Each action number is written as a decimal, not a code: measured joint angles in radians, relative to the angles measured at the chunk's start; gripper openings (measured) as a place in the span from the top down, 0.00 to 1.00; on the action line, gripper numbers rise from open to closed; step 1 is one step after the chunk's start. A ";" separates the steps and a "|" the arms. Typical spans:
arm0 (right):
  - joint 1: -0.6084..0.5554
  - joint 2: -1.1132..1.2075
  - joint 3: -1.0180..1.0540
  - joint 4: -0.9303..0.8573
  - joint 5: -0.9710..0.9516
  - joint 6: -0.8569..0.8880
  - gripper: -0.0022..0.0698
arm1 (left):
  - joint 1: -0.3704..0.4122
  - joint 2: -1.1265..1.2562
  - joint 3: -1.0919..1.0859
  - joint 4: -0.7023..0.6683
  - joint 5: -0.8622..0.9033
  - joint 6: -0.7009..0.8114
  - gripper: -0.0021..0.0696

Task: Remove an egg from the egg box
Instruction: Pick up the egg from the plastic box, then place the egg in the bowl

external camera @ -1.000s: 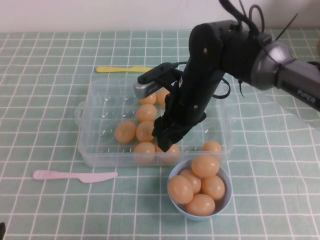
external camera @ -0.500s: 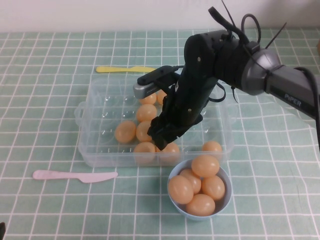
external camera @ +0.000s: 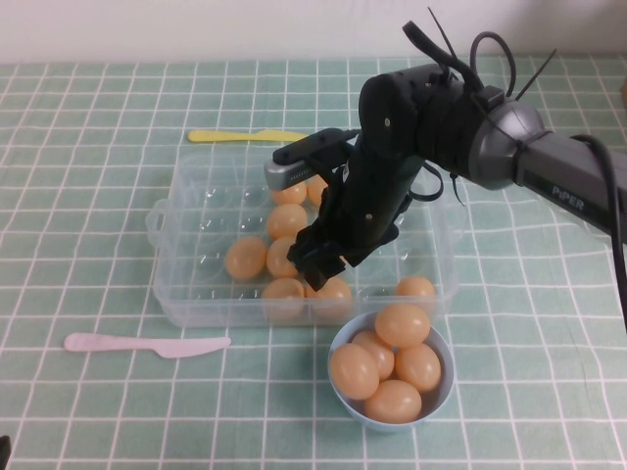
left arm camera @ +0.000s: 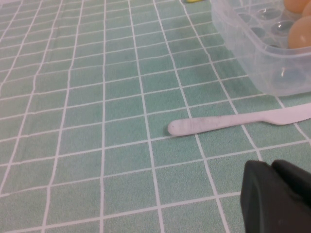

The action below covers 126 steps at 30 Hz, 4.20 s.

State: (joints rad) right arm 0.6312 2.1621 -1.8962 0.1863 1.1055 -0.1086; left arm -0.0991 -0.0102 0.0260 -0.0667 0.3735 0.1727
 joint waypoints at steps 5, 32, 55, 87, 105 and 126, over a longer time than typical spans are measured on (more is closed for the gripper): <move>0.000 0.005 0.000 0.000 0.015 0.000 0.36 | 0.000 0.000 0.000 0.000 0.000 0.000 0.98; 0.000 0.018 0.000 0.000 0.012 0.007 0.36 | 0.000 0.000 0.000 0.000 0.000 0.000 0.98; 0.000 0.018 0.000 0.036 0.034 0.007 0.33 | 0.000 0.000 0.000 0.000 0.000 0.000 0.98; 0.000 -0.003 -0.002 0.029 0.039 0.007 0.46 | 0.000 0.000 0.000 0.000 0.000 0.000 0.98; 0.000 -0.585 0.460 -0.059 0.084 -0.153 0.46 | 0.000 0.000 0.000 0.002 0.000 0.000 0.98; 0.000 -0.445 0.573 0.161 0.009 -0.877 0.46 | 0.000 0.000 0.000 0.004 0.000 0.000 0.98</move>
State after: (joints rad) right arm 0.6312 1.7174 -1.3235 0.3474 1.1144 -0.9857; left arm -0.0991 -0.0102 0.0260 -0.0629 0.3735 0.1727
